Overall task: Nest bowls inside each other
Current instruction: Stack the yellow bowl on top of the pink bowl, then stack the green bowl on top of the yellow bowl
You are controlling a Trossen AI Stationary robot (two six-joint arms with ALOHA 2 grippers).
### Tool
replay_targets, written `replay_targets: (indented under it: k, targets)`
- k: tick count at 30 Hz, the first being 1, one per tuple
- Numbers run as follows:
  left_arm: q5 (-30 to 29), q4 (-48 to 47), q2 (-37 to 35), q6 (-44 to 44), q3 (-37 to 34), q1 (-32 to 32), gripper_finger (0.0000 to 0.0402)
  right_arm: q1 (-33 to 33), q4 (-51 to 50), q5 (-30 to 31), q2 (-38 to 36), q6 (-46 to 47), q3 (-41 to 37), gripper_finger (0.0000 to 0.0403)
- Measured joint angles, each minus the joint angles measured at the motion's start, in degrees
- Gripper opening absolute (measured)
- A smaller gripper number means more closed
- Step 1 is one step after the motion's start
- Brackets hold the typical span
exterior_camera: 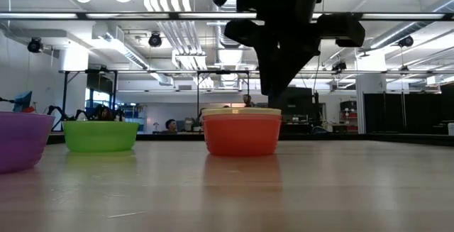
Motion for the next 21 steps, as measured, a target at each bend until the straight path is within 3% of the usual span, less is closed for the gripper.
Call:
replay_targets:
  k: [5, 16, 21]
  targets:
    - [0.0, 0.0, 0.0, 0.0, 0.0, 0.0, 0.0, 0.3, -0.6, 0.0, 0.0, 6.4, 0.0, 0.0051]
    - [-0.3, -0.5, 0.0, 0.2, -1.0, 0.0, 0.0, 7.8, -2.0, -2.5, -0.2, 36.2, -1.4, 0.0038]
    - [-2.2, 0.4, 0.0, 1.6, -2.7, 0.1, 0.0, 14.2, 7.9, 7.3, -2.1, 42.4, -6.3, 0.0038]
